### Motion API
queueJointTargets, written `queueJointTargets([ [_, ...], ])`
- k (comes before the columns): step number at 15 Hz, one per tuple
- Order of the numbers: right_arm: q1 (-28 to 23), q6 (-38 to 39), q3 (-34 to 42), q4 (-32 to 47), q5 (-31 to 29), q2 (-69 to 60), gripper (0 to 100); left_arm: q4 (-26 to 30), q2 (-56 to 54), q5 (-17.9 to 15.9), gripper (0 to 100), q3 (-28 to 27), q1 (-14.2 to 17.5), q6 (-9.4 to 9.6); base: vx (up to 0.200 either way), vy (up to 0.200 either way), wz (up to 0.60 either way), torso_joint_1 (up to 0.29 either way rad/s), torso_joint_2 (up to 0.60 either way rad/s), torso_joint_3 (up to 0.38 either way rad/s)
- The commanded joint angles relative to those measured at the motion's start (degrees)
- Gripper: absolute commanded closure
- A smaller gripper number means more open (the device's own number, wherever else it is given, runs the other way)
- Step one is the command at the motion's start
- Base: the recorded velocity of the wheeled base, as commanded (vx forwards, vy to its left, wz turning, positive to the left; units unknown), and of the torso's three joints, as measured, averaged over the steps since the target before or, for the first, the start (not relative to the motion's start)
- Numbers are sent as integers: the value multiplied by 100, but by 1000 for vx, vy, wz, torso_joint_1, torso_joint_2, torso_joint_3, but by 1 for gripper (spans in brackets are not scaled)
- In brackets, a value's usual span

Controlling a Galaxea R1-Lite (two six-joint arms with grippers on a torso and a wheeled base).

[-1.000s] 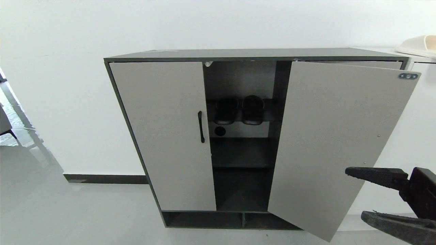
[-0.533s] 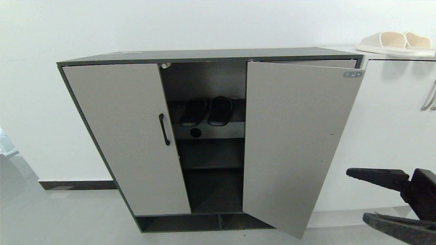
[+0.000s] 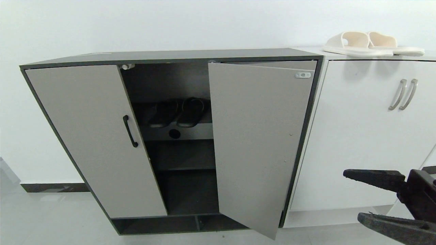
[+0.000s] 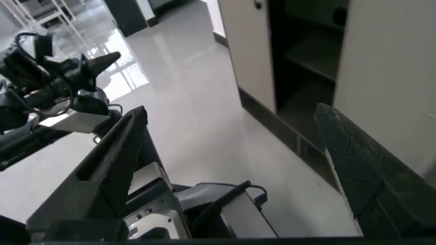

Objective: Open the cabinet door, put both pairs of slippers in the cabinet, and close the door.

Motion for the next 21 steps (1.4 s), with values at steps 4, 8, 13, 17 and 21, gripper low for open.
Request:
queueJointTargets([
  [4, 3, 4, 3, -5, 5, 30, 0, -2, 7, 2, 100, 0, 1, -1, 0, -200, 0, -1, 1, 2],
  [8, 3, 4, 11, -5, 5, 39, 0, -2, 7, 2, 100, 0, 1, -1, 0, -200, 0, 0, 4, 4],
  [13, 3, -84, 46, -5, 5, 57, 0, -2, 7, -6, 100, 0, 1, -1, 0, -200, -120, 3, 3, 0],
  [17, 3, -242, 82, -5, 5, 74, 0, -2, 7, -6, 100, 0, 1, -1, 0, -200, 0, 4, 7, 2],
  [21, 3, -242, 90, -5, 5, 92, 0, -2, 7, -6, 100, 0, 1, -1, 0, -200, 0, 4, 2, 1],
])
